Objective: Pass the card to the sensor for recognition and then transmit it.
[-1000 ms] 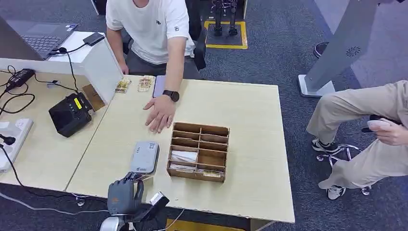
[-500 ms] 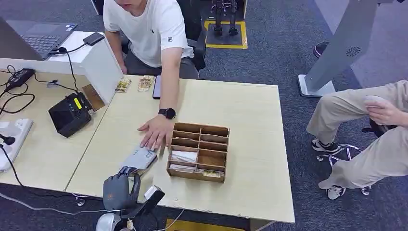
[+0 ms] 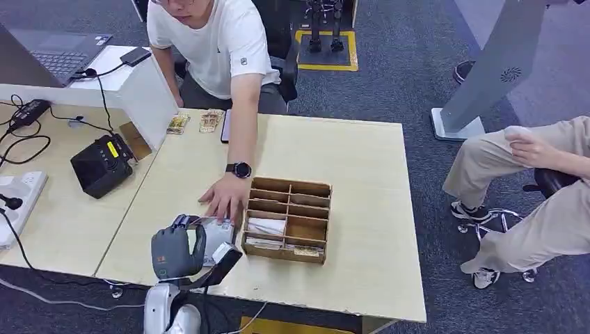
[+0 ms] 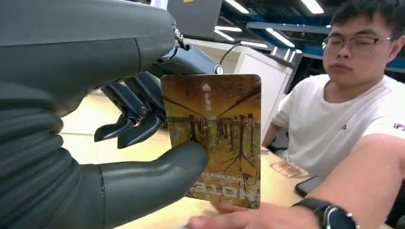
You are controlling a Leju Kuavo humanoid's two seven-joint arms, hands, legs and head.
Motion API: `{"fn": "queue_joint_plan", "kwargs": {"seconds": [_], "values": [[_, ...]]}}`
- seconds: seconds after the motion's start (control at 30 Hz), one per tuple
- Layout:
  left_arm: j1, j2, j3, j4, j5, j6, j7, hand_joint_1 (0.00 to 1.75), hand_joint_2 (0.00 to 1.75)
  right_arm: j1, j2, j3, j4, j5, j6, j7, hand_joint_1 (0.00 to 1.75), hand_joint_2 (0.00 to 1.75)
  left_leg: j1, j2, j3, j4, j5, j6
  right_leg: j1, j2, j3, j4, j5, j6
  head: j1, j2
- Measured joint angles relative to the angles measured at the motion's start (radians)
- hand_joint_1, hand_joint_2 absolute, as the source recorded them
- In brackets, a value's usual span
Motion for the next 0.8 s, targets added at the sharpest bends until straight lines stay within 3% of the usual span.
{"fn": "queue_joint_plan", "kwargs": {"seconds": [0.37, 0.8], "values": [[-0.087, 0.007, -0.017, 0.088, -0.013, -0.001, 0.035, 1.75, 1.75, -0.004, -0.005, 0.000, 0.030, 0.000, 0.000, -0.021, 0.00, 1.75, 0.000, 0.000, 0.000, 0.000, 0.000, 0.000, 0.000, 0.000, 0.000, 0.000, 0.000, 0.000, 0.000, 0.000], [-0.100, 0.011, -0.017, 0.173, -0.032, -0.001, 0.039, 1.75, 1.75, -0.005, -0.008, 0.000, 0.041, 0.002, 0.000, -0.032, 0.00, 1.75, 0.000, 0.000, 0.000, 0.000, 0.000, 0.000, 0.000, 0.000, 0.000, 0.000, 0.000, 0.000, 0.000, 0.000]]}}
